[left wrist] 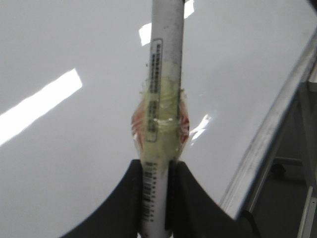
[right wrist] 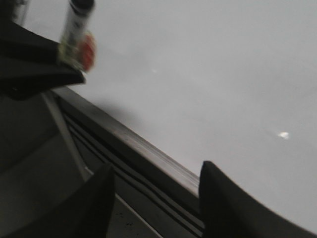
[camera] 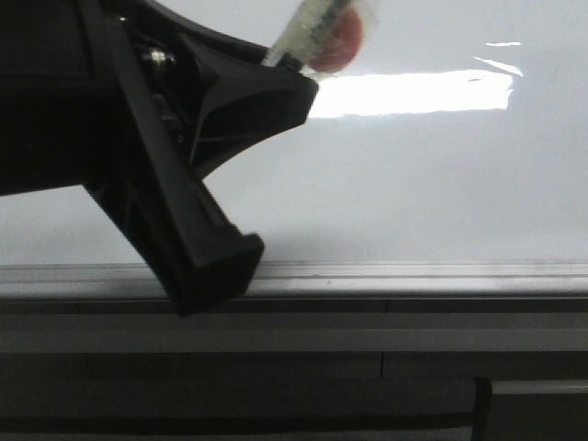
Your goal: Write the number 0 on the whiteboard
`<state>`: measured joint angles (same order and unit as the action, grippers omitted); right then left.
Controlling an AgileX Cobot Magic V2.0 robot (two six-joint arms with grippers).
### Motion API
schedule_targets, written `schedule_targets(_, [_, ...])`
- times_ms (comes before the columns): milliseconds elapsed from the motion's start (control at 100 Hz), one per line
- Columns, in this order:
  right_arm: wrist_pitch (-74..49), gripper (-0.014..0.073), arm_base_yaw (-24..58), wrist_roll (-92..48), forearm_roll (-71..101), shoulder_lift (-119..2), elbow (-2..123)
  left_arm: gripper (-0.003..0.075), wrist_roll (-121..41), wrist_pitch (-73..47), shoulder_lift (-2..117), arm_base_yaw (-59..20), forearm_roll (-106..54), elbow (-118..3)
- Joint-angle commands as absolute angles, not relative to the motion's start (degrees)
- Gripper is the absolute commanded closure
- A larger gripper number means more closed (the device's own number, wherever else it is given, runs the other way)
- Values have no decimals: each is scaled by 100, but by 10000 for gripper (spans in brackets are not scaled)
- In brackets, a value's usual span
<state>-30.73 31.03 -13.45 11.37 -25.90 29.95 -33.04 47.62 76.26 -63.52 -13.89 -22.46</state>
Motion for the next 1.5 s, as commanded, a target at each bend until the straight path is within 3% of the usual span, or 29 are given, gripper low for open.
schedule_targets(0, [-2718, 213, 3330, -1454, 1254, -2768, 3194, 740, -3433, 5202, 7528, -6345, -897, -2380])
schedule_targets(130, [-2266, 213, 3398, -1454, 1476, -2924, 3110, 739, -3796, 5191, 7528, -6345, -717, -2380])
schedule_targets(350, [-2527, 214, 3606, -2020, 1489, -3345, 3602, 739, -4129, 5071, 7528, -6345, -230, -2380])
schedule_targets(820, [-2283, 214, 4875, -2365, 1451, -4710, 4137, 739, -4440, 5043, 7540, -6345, -257, -2380])
schedule_targets(1489, [-1853, 214, 4910, -2365, 1361, -4806, 4171, 740, -4886, 4966, 7540, -6345, -587, -2380])
